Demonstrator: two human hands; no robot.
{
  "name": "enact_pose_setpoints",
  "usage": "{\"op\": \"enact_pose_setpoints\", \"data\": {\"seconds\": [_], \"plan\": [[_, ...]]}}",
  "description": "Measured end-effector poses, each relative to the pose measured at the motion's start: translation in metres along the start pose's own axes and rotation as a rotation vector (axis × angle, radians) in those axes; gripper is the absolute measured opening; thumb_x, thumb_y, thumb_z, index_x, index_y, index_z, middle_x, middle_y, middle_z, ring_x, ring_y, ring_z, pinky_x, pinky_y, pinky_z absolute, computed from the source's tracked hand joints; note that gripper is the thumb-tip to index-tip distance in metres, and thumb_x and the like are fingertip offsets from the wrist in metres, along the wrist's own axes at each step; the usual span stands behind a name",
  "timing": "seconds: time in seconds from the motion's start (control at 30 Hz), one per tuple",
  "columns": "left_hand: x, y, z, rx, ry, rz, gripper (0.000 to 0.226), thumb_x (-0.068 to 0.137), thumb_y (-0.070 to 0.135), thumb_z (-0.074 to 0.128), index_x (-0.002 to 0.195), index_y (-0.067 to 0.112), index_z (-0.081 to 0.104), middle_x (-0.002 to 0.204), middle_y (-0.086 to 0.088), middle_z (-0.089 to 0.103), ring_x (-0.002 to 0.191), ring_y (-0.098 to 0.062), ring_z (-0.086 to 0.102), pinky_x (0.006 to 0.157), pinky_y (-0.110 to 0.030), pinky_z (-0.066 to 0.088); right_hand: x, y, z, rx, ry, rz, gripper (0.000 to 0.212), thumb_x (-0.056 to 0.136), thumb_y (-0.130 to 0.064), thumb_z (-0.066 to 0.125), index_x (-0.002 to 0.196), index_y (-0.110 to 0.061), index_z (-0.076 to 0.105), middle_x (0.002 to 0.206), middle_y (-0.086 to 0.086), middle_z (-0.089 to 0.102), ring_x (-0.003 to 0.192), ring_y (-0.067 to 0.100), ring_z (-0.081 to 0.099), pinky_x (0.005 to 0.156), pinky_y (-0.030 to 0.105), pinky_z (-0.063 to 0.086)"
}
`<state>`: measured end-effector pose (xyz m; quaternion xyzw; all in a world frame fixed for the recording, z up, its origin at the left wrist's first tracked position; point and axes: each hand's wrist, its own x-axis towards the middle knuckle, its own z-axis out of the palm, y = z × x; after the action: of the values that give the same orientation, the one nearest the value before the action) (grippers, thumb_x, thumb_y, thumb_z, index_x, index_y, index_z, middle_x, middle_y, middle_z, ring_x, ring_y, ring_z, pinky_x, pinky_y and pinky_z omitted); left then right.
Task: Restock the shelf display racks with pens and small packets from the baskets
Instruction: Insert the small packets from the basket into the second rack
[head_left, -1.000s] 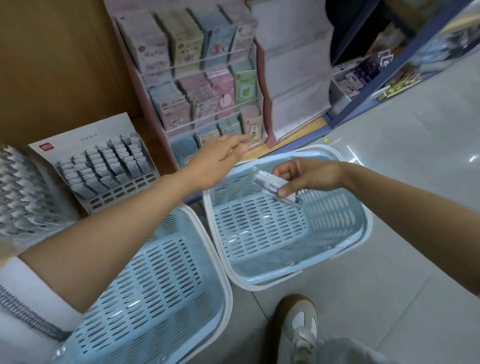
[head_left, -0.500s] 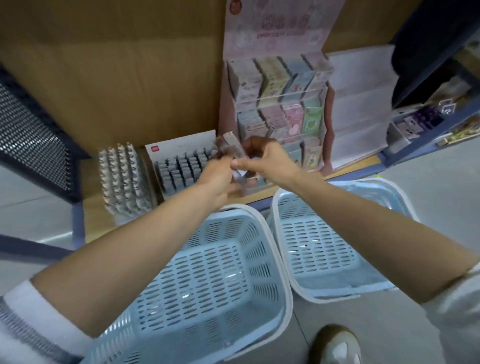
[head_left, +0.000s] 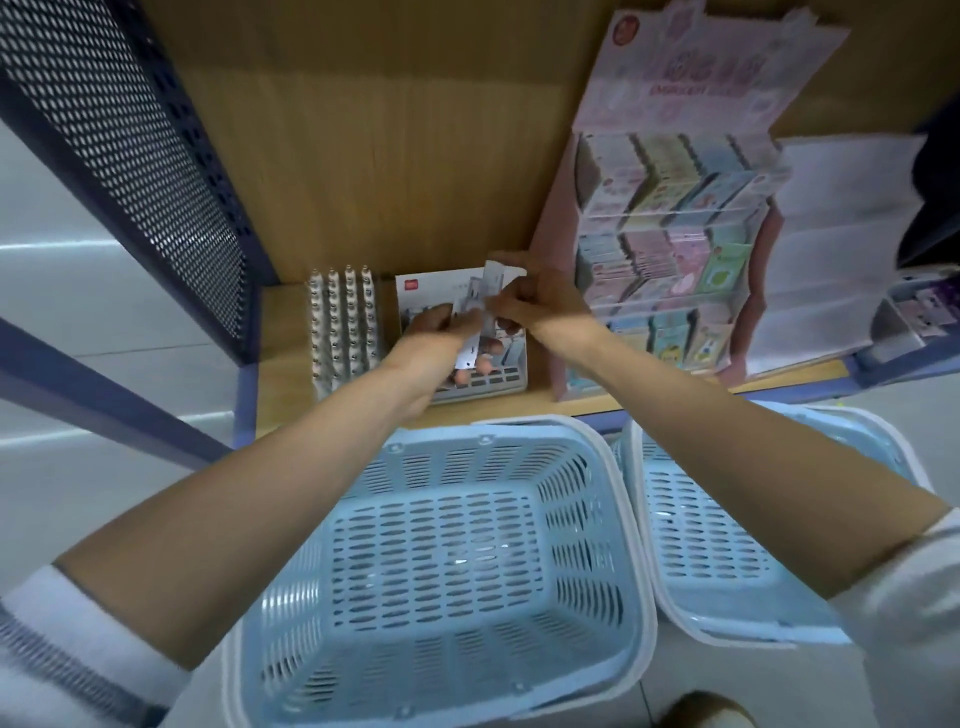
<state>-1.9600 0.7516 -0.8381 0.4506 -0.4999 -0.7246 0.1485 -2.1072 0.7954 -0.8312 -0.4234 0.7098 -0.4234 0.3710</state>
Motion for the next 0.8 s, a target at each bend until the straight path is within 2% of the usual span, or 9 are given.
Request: {"op": "enact_pose_setpoints", "data": {"seconds": [0.1, 0.17, 0.23, 0.3, 0.4, 0.5, 0.6, 0.7, 0.8], "plan": [[0.003, 0.0, -0.003, 0.101, -0.016, 0.061, 0.013, 0.102, 0.03, 0.048, 0.098, 0.022, 0.058, 0.075, 0.0, 0.071, 0.061, -0.016, 0.062, 0.046, -0.02, 0.036, 0.005, 0.003, -0.001, -0.02, 0.009, 0.006, 0.03, 0.089, -0.009, 0.065, 0.117, -0.009, 0.055, 0.071, 0.009, 0.062, 0.06, 0.013, 0.06, 0.063, 0.028, 0.054], [0.005, 0.001, -0.006, 0.136, -0.039, 0.062, 0.017, 0.103, 0.028, 0.046, 0.107, 0.017, 0.058, 0.087, -0.004, 0.072, 0.063, -0.018, 0.066, 0.047, -0.022, 0.038, 0.005, 0.002, -0.006, 0.016, 0.043, 0.002, 0.032, 0.088, -0.008, 0.065, 0.119, -0.006, 0.054, 0.073, 0.006, 0.064, 0.061, 0.013, 0.063, 0.064, 0.027, 0.056], [0.008, 0.003, -0.012, 0.151, -0.013, 0.025, 0.024, 0.103, 0.028, 0.044, 0.115, 0.012, 0.057, 0.094, -0.007, 0.072, 0.062, -0.016, 0.069, 0.047, -0.022, 0.039, 0.006, 0.0, -0.015, 0.037, 0.099, -0.02, 0.021, 0.088, -0.002, 0.064, 0.106, -0.012, 0.057, 0.075, 0.008, 0.064, 0.059, 0.013, 0.063, 0.061, 0.025, 0.056], [0.009, 0.005, -0.021, 0.178, 0.031, 0.002, 0.023, 0.103, 0.026, 0.044, 0.113, 0.01, 0.057, 0.087, -0.006, 0.072, 0.054, -0.013, 0.067, 0.044, -0.02, 0.039, 0.006, 0.0, -0.027, 0.017, 0.18, -0.051, 0.025, 0.088, 0.001, 0.06, 0.092, -0.023, 0.054, 0.074, 0.01, 0.062, 0.056, 0.009, 0.063, 0.057, 0.021, 0.053], [0.009, 0.007, -0.031, 0.239, -0.009, 0.02, 0.021, 0.101, 0.025, 0.05, 0.112, 0.009, 0.057, 0.079, -0.007, 0.07, 0.048, -0.009, 0.064, 0.037, -0.016, 0.036, 0.002, 0.009, -0.033, -0.208, 0.137, -0.067, 0.026, 0.09, -0.003, 0.06, 0.085, -0.027, 0.051, 0.077, 0.005, 0.061, 0.062, 0.009, 0.062, 0.06, 0.018, 0.05], [0.011, 0.008, -0.034, 0.259, -0.06, 0.049, 0.024, 0.099, 0.026, 0.054, 0.117, 0.009, 0.056, 0.078, -0.008, 0.07, 0.046, -0.008, 0.062, 0.034, -0.015, 0.034, -0.007, 0.035, -0.026, -0.448, 0.067, -0.05, 0.013, 0.087, -0.006, 0.064, 0.09, -0.016, 0.058, 0.083, 0.003, 0.064, 0.07, 0.014, 0.059, 0.06, 0.006, 0.041], [0.015, 0.005, -0.036, 0.245, -0.066, 0.07, 0.024, 0.099, 0.025, 0.056, 0.117, 0.01, 0.057, 0.079, -0.009, 0.071, 0.046, -0.01, 0.061, 0.034, -0.016, 0.033, -0.01, 0.059, -0.022, -0.555, 0.073, -0.044, 0.014, 0.081, -0.005, 0.07, 0.095, -0.006, 0.068, 0.089, 0.01, 0.069, 0.081, 0.025, 0.065, 0.066, 0.019, 0.042], [0.019, 0.001, -0.039, 0.23, -0.068, 0.077, 0.024, 0.099, 0.025, 0.055, 0.118, 0.01, 0.057, 0.08, -0.009, 0.071, 0.046, -0.01, 0.061, 0.035, -0.016, 0.033, -0.005, 0.073, -0.02, -0.575, 0.087, 0.019, 0.015, 0.08, -0.004, 0.071, 0.094, -0.008, 0.069, 0.094, 0.011, 0.07, 0.086, 0.026, 0.064, 0.071, 0.023, 0.045], [0.021, -0.002, -0.041, 0.241, -0.079, 0.066, 0.022, 0.099, 0.024, 0.054, 0.116, 0.011, 0.056, 0.081, -0.008, 0.07, 0.045, -0.009, 0.06, 0.035, -0.016, 0.033, 0.0, 0.084, -0.016, -0.582, 0.086, 0.031, 0.014, 0.08, -0.003, 0.07, 0.092, -0.009, 0.069, 0.094, 0.011, 0.069, 0.088, 0.027, 0.064, 0.079, 0.036, 0.052]]}}
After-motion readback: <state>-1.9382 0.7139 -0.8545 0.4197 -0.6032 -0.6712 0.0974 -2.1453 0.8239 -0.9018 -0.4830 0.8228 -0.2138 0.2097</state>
